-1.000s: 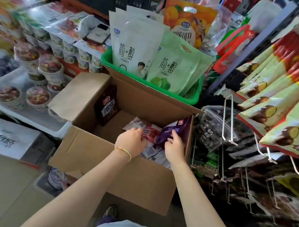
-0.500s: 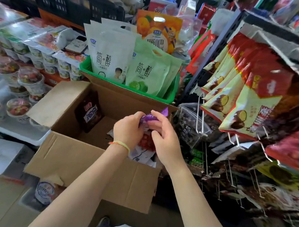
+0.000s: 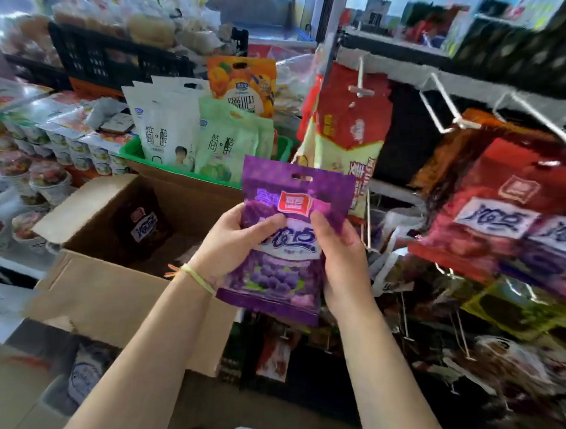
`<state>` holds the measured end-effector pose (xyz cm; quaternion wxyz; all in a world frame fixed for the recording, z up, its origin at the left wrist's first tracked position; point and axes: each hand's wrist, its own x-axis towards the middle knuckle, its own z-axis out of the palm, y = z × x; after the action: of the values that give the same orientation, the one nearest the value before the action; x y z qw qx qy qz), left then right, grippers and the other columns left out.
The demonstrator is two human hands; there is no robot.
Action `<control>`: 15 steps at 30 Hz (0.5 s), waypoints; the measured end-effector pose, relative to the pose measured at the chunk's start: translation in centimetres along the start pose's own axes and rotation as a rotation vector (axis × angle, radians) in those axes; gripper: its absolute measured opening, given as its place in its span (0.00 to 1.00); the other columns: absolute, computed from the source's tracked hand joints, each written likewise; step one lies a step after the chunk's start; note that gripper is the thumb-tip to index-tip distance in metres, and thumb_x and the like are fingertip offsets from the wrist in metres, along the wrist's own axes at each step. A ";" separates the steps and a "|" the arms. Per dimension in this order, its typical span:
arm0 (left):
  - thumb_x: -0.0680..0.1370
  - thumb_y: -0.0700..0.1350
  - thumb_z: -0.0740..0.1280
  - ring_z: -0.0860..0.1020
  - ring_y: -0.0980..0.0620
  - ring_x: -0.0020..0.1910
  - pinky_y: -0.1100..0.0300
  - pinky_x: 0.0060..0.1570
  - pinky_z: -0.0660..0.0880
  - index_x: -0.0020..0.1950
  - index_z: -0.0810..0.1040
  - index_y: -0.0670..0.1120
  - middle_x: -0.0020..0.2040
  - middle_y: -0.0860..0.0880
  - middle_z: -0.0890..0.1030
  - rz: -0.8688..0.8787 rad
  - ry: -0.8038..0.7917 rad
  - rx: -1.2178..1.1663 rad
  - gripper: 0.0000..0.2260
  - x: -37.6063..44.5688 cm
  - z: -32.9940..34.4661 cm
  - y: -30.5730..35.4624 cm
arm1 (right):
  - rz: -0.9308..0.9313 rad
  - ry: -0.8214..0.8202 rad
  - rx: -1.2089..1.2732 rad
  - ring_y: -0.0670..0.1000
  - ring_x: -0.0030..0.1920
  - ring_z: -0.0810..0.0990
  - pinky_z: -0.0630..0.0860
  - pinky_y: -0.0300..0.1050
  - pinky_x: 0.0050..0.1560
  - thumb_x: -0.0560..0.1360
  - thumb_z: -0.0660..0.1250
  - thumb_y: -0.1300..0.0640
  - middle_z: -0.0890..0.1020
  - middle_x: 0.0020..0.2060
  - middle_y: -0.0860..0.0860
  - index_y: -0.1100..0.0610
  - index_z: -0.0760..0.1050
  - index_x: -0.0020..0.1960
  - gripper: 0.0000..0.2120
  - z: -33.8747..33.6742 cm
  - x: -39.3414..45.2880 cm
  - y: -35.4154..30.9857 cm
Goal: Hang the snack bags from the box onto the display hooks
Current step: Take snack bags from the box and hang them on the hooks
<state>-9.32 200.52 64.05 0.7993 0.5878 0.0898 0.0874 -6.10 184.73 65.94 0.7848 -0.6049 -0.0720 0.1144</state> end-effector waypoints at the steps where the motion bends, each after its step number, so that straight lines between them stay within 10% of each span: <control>1: 0.68 0.49 0.80 0.82 0.34 0.55 0.32 0.60 0.74 0.54 0.82 0.42 0.54 0.36 0.84 -0.010 -0.022 0.016 0.18 -0.4 1.7 -0.2 | 0.003 0.020 0.022 0.55 0.53 0.85 0.80 0.55 0.58 0.65 0.75 0.45 0.86 0.51 0.53 0.48 0.83 0.51 0.15 -1.6 -0.3 -0.6; 8: 0.74 0.50 0.73 0.84 0.38 0.50 0.37 0.57 0.78 0.50 0.84 0.42 0.49 0.39 0.86 0.067 -0.052 0.083 0.12 -1.4 14.8 -3.3 | -0.053 0.295 0.069 0.56 0.46 0.87 0.83 0.53 0.48 0.70 0.76 0.51 0.87 0.45 0.54 0.54 0.82 0.49 0.10 -13.1 -1.4 -4.7; 15: 0.74 0.62 0.70 0.78 0.44 0.40 0.32 0.47 0.76 0.41 0.77 0.31 0.42 0.29 0.82 0.178 0.020 0.104 0.31 0.4 26.6 -6.0 | -0.137 0.536 0.070 0.52 0.47 0.86 0.81 0.58 0.57 0.72 0.75 0.47 0.88 0.43 0.48 0.48 0.85 0.39 0.06 -23.8 -0.4 -9.1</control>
<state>-2.14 174.30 66.06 0.7559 0.6331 0.0497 0.1589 0.34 160.24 68.59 0.8022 -0.5797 0.1015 -0.1004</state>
